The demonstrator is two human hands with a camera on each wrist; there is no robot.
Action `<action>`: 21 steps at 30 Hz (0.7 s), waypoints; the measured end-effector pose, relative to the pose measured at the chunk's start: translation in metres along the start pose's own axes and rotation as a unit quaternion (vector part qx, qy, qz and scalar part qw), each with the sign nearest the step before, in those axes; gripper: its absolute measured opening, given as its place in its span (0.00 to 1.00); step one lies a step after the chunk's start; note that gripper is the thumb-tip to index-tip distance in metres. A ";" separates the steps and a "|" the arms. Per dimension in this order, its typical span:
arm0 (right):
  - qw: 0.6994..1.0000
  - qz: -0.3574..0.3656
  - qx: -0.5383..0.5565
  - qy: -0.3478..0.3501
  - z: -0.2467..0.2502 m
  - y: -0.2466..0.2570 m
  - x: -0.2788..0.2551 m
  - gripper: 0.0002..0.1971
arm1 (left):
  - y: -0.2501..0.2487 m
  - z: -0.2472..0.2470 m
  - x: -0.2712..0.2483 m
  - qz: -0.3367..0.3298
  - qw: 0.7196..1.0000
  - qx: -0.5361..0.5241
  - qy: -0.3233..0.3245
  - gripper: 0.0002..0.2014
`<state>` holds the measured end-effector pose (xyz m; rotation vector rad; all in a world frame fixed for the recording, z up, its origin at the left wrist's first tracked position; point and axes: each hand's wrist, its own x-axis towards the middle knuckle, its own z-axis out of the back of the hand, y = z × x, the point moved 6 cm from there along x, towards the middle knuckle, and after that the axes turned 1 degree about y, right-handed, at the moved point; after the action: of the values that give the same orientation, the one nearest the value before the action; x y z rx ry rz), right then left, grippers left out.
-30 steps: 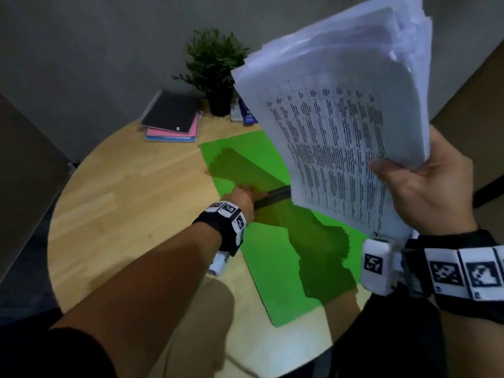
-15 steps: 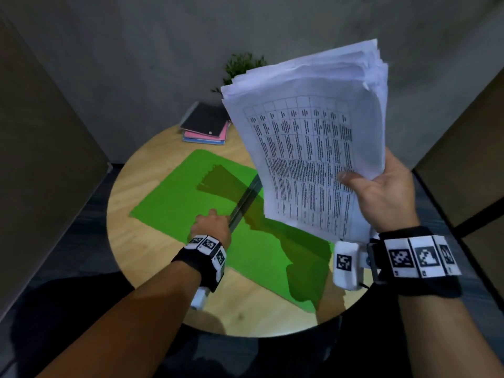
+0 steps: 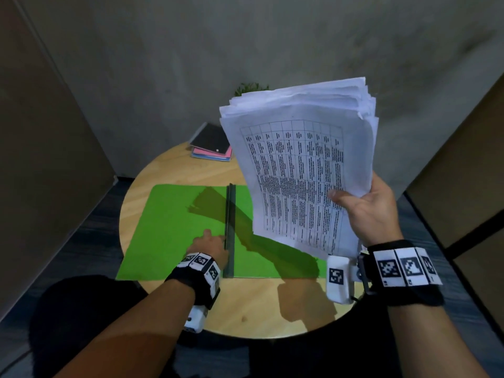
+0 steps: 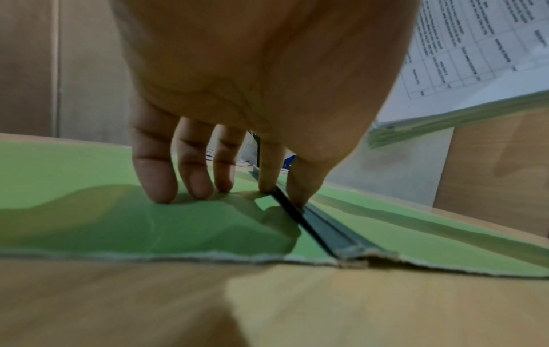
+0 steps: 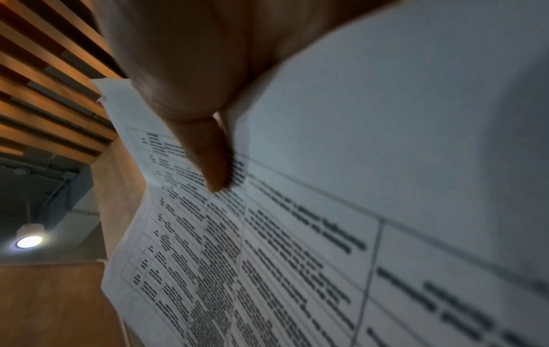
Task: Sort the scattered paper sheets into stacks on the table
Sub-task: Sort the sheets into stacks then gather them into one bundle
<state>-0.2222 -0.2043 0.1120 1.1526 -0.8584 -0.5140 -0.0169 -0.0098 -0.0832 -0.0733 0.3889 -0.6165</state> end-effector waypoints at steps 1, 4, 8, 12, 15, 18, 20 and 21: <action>1.000 0.000 0.012 -0.002 0.001 -0.001 0.000 0.17 | 0.002 0.001 0.000 -0.003 1.000 0.006 0.000 0.22; 0.999 -0.004 0.045 -0.001 0.001 -0.002 -0.001 0.17 | 0.005 0.001 -0.001 -0.008 1.000 0.020 0.022 0.24; 0.998 -0.003 0.053 0.015 0.003 -0.006 0.001 0.18 | 0.003 0.018 0.008 -0.055 0.987 -0.140 0.065 0.38; 0.996 0.003 0.068 0.056 0.000 -0.006 0.005 0.18 | -0.023 0.105 -0.004 -0.237 0.811 -0.535 0.014 0.62; 0.992 -0.011 0.094 0.088 -0.008 -0.011 0.009 0.20 | -0.042 0.142 -0.016 -0.280 0.726 -0.628 -0.020 0.54; 0.988 -0.034 0.109 0.100 -0.013 -0.022 0.018 0.21 | -0.052 0.149 -0.021 -0.267 0.702 -0.656 -0.073 0.39; 0.989 -0.055 0.099 0.093 -0.013 -0.036 0.027 0.21 | -0.057 0.143 -0.018 -0.236 0.692 -0.674 -0.105 0.22; 0.991 -0.060 0.083 0.085 -0.014 -0.041 0.031 0.21 | -0.060 0.140 -0.016 -0.216 0.686 -0.685 -0.116 0.18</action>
<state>-0.1898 -0.2340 0.0817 1.3859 -0.6967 -0.4426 -0.0089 -0.0559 0.0625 -1.7350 0.5175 -0.6434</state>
